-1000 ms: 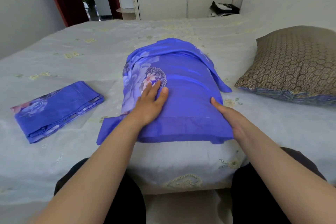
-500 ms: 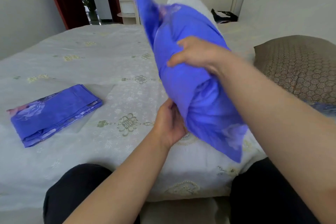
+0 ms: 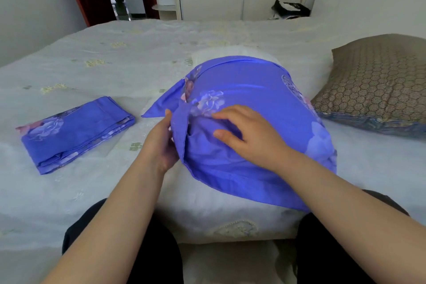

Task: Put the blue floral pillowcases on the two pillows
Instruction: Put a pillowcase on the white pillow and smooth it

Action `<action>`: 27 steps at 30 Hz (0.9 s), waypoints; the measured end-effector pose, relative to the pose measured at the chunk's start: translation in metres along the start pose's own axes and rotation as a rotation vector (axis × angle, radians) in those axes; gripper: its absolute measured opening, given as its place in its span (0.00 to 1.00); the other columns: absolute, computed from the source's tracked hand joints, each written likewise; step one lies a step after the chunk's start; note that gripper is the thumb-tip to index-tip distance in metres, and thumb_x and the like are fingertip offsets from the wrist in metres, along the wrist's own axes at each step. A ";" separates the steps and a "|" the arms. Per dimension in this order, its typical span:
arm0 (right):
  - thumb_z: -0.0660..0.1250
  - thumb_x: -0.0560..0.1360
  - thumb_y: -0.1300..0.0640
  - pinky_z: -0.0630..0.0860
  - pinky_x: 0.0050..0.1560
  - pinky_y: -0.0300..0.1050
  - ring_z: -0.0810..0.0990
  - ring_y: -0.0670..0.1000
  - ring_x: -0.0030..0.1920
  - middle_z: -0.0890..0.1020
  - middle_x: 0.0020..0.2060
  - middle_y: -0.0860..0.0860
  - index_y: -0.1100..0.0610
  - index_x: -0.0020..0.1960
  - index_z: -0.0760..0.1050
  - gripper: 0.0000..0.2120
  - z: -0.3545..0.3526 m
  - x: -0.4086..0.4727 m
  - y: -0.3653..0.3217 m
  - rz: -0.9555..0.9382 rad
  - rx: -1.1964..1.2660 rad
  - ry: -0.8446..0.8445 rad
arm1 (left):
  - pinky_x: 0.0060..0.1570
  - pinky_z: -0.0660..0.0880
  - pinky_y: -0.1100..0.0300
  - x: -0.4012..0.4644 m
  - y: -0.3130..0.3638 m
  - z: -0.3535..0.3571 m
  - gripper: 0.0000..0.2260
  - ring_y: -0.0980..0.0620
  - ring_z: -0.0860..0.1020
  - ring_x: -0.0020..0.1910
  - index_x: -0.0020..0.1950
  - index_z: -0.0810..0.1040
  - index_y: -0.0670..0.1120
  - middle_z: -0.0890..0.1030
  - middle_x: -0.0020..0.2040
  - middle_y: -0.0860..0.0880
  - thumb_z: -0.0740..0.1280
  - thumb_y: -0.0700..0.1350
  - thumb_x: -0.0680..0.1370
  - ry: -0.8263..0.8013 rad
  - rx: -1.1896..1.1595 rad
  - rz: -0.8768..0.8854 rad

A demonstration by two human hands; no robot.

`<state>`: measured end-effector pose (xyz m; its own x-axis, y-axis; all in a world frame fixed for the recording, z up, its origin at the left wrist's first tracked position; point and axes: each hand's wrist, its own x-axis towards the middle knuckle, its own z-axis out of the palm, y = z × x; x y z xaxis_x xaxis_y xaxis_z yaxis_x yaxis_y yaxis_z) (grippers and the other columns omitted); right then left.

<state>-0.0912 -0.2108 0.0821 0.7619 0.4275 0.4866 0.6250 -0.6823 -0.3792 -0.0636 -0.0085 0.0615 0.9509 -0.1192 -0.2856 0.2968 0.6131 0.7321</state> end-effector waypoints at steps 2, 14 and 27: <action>0.56 0.76 0.36 0.69 0.62 0.50 0.74 0.51 0.59 0.78 0.57 0.49 0.53 0.60 0.77 0.25 -0.011 -0.030 0.024 -0.023 -0.108 0.152 | 0.54 0.73 0.62 -0.001 0.000 0.006 0.19 0.58 0.78 0.54 0.64 0.75 0.48 0.79 0.58 0.54 0.60 0.58 0.79 0.114 0.261 0.272; 0.65 0.72 0.43 0.71 0.62 0.56 0.70 0.60 0.64 0.69 0.63 0.60 0.57 0.55 0.68 0.20 -0.019 -0.127 0.071 0.239 -0.297 0.413 | 0.53 0.70 0.51 -0.023 -0.031 0.035 0.12 0.46 0.79 0.49 0.44 0.76 0.48 0.80 0.55 0.52 0.74 0.52 0.69 -0.276 2.035 1.311; 0.66 0.76 0.56 0.72 0.45 0.49 0.75 0.53 0.49 0.77 0.48 0.49 0.56 0.44 0.71 0.05 -0.031 -0.116 0.032 0.589 -0.019 0.636 | 0.26 0.63 0.60 -0.038 -0.035 0.056 0.08 0.46 0.73 0.33 0.43 0.67 0.46 0.74 0.37 0.49 0.56 0.50 0.77 -0.113 1.949 1.372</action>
<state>-0.1643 -0.3005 0.0376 0.7173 -0.4077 0.5650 0.1512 -0.7005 -0.6975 -0.1048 -0.0695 0.0815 0.5754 -0.5092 0.6400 -0.6084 -0.7895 -0.0811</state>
